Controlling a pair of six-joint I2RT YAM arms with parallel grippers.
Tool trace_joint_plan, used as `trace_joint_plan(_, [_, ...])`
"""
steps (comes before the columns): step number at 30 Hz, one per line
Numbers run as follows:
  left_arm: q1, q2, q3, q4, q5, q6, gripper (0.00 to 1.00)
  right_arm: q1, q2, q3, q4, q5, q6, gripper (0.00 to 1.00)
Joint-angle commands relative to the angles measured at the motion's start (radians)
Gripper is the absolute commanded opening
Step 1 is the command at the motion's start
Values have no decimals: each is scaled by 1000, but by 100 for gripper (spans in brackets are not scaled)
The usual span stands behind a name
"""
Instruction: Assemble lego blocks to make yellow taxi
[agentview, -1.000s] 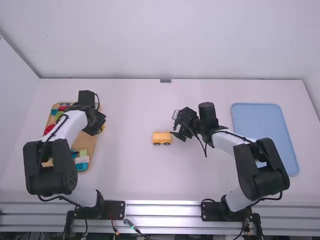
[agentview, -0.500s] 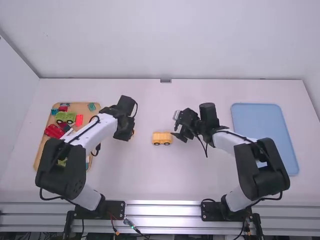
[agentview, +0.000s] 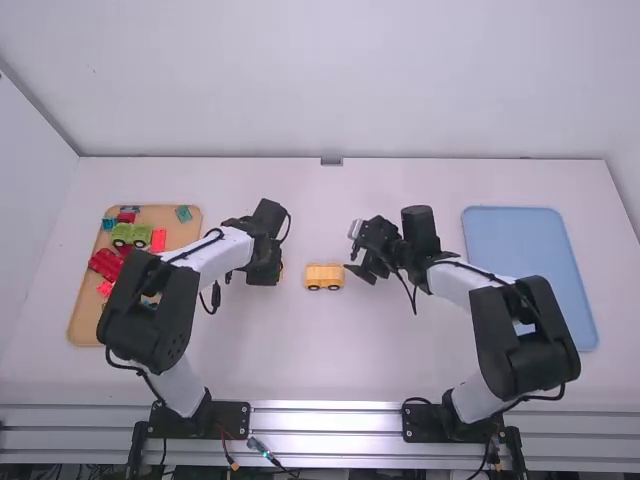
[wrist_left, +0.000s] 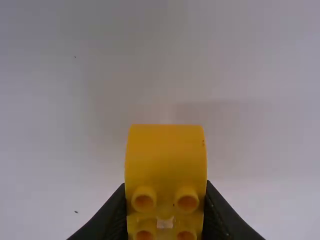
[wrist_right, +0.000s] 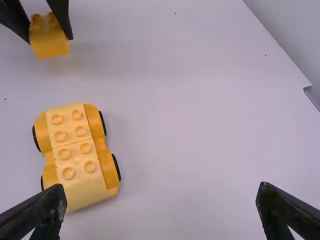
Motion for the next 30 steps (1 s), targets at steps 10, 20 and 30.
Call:
trace_joint_plan(10, [-5,68,-8,3,37,-28,2,-1,-20,-5,-5,-10,4,99])
trace_joint_plan(20, [-6,73,-8,-2,32,-21,54,-1,-20,-5,-6,-9,5,99])
trace_joint_plan(30, [11,57,-7,23,38,29,99,-1,-20,-5,-13,-8,5,99])
